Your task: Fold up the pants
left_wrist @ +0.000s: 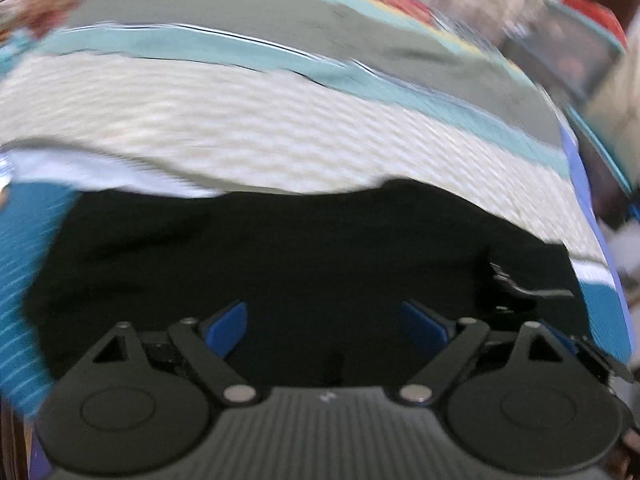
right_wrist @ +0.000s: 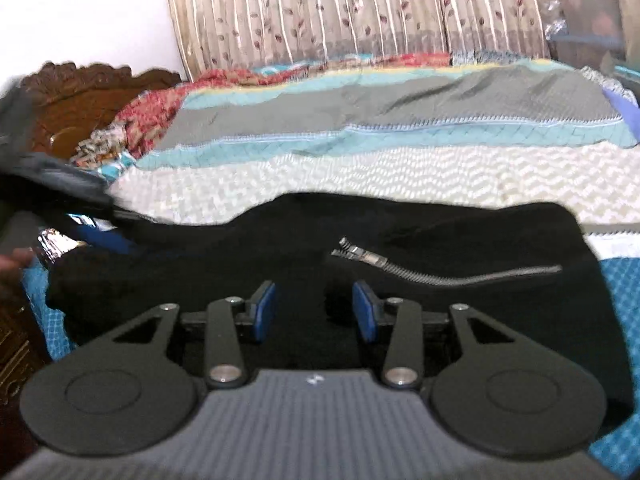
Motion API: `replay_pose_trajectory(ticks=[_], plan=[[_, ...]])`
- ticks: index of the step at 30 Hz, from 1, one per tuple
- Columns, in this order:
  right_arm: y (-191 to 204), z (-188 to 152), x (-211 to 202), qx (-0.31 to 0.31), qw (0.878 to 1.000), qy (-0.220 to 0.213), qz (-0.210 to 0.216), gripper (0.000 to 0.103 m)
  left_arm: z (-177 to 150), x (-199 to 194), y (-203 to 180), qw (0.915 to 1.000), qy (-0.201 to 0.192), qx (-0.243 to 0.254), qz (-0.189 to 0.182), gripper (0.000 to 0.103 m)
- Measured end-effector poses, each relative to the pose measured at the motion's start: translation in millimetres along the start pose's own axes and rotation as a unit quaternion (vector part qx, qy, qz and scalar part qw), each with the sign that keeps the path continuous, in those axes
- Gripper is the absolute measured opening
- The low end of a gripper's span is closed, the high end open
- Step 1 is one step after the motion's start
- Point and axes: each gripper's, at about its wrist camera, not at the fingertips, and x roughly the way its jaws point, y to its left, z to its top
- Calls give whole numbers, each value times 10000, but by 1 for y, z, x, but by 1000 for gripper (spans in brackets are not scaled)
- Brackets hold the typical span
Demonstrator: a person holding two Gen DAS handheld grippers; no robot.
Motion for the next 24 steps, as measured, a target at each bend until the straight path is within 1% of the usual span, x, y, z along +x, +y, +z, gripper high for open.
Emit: replay_pose_trajectory(ticks=[2, 3, 5, 7, 9, 10, 11, 13, 15, 18, 20, 21, 22, 23, 24], plan=[[5, -8, 18, 110, 9983, 495, -290, 43, -10, -26, 38, 9988, -251, -361, 200, 95], [6, -10, 26, 117, 9969, 670, -406, 43, -15, -37, 57, 9972, -369, -571, 312, 97], [15, -8, 22, 32, 9970, 559, -538, 44, -25, -53, 92, 9926, -517, -970, 515, 102], [27, -2, 7, 55, 9986, 209, -492, 44, -34, -58, 121, 9879, -563, -1324, 583, 103], [36, 8, 2, 58, 9996, 29, -269, 44, -41, -55, 145, 9820, -509, -1758, 473, 103], [43, 14, 4, 23, 9999, 61, -120, 44, -45, -50, 159, 9785, -467, -1977, 350, 103], [49, 19, 10, -9, 9999, 157, 48, 42, -47, -45, 167, 9747, -426, -2183, 213, 103], [70, 24, 26, -46, 9975, 482, 513, 32, -48, -27, 175, 9685, -353, -2462, -93, 103], [93, 30, 48, -44, 9919, 841, 947, 17, -44, -11, 179, 9665, -325, -2530, -282, 103], [125, 35, 76, 26, 9829, 1127, 1459, 14, -33, 11, 181, 9656, -285, -2554, -386, 103], [142, 34, 93, 143, 9793, 1293, 1551, 13, -29, 20, 182, 9656, -343, -2557, -332, 102], [146, 35, 108, 284, 9768, 1411, 1586, 13, -28, 22, 183, 9665, -427, -2513, -303, 100], [147, 35, 118, 452, 9740, 1517, 1623, 13, -29, 20, 181, 9682, -526, -2428, -287, 95], [153, 36, 129, 651, 9699, 1650, 1670, 13, -28, 18, 179, 9711, -606, -2294, -252, 64], [152, 33, 145, 917, 9629, 1849, 1736, 13, -26, 18, 175, 9743, -592, -2163, -191, 50]])
